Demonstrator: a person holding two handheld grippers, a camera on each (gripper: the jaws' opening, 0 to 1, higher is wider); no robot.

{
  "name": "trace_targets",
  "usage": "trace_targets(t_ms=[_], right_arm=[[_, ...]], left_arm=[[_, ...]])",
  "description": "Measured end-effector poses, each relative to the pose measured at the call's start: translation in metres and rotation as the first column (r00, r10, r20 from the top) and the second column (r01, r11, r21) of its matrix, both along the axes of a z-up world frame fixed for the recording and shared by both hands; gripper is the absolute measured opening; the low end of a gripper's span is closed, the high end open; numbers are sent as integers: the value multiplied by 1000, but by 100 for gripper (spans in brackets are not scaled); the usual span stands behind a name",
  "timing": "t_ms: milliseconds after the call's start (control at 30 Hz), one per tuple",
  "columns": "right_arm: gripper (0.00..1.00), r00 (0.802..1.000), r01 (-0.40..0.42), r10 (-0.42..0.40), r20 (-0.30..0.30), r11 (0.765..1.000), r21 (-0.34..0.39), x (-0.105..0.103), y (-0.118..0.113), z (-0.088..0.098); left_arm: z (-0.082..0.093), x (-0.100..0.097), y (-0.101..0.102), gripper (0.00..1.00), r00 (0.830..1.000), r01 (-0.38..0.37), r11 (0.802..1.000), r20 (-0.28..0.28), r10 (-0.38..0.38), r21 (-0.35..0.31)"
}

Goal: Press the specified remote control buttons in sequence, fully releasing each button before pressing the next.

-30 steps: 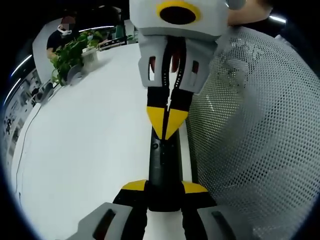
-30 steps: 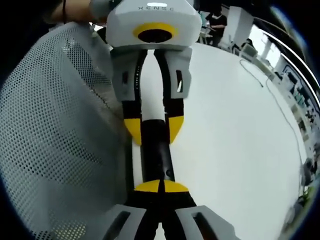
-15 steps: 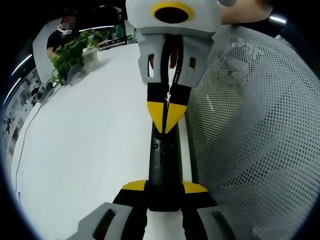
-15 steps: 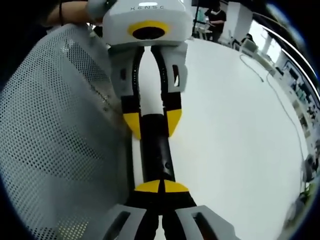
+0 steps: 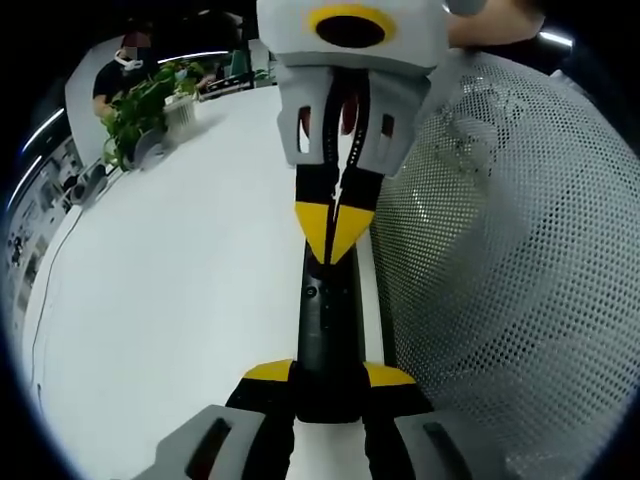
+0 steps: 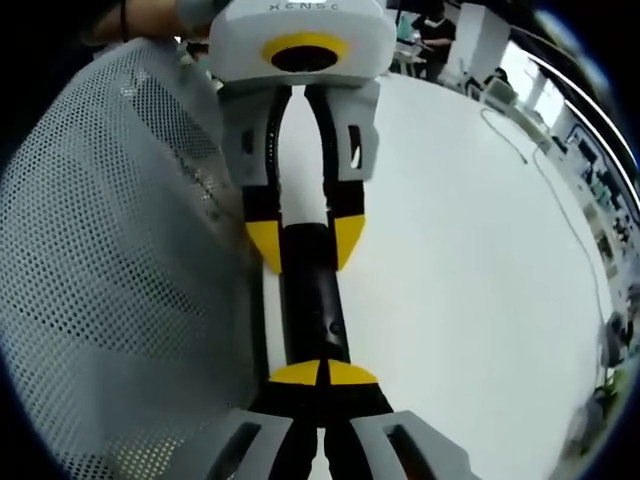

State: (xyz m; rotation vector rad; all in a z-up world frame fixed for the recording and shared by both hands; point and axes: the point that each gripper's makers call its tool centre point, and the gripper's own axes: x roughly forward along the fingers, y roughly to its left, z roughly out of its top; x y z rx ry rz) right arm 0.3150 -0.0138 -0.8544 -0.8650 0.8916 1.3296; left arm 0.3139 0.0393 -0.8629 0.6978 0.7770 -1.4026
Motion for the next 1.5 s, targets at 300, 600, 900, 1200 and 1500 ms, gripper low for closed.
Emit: trace_targets(t_ms=[300, 600, 900, 1200, 1500], right_arm=[[0, 1000, 15, -15, 1, 1000, -16, 0, -12, 0], [0, 999, -11, 13, 41, 1000, -25, 0, -9, -2], [0, 998, 59, -59, 1, 998, 31, 2, -10, 1], [0, 1000, 16, -16, 19, 1000, 24, 1, 1, -1], [0, 1000, 13, -13, 28, 1000, 18, 1, 0, -1]], left_arm=[[0, 0, 0, 25, 1000, 2, 1000, 2, -2, 1], [0, 0, 0, 25, 1000, 5, 1000, 4, -5, 4], [0, 0, 0, 25, 1000, 2, 1000, 4, -2, 2], [0, 0, 0, 25, 1000, 1, 1000, 2, -1, -1], [0, 0, 0, 25, 1000, 2, 1000, 1, -2, -1]])
